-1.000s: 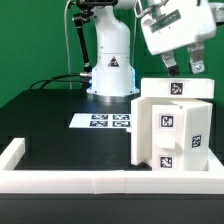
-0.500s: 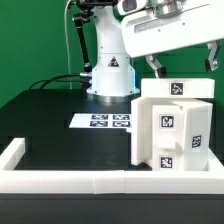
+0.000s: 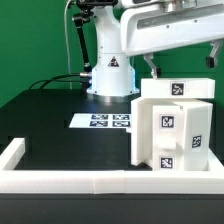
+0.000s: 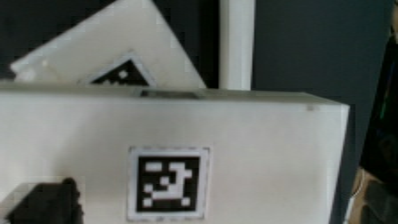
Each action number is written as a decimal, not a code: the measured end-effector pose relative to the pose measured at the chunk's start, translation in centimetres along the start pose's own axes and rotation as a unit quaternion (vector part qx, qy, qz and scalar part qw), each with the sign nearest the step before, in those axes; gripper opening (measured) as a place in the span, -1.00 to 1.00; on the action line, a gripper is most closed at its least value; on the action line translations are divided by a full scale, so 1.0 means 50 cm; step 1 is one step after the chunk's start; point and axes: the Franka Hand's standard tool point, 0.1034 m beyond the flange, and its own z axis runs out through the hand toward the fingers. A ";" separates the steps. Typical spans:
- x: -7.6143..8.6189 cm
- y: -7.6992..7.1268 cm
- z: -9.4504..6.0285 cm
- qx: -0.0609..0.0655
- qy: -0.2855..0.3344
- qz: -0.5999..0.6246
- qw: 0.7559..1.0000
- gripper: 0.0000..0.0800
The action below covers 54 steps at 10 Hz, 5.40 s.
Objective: Assemble cabinet
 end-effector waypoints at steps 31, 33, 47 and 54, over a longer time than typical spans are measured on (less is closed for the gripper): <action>-0.013 0.056 0.034 -0.030 -0.011 -0.260 0.965 0.40; -0.012 0.052 0.035 -0.030 -0.008 -0.170 0.985 0.40; -0.012 0.029 0.039 -0.030 0.008 0.349 0.937 0.40; -0.011 -0.010 0.049 -0.023 0.022 0.581 0.813 0.40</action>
Offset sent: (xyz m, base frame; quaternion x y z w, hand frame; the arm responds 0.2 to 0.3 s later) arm 0.0000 0.0000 0.0000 0.0000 0.0000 -0.1938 0.9810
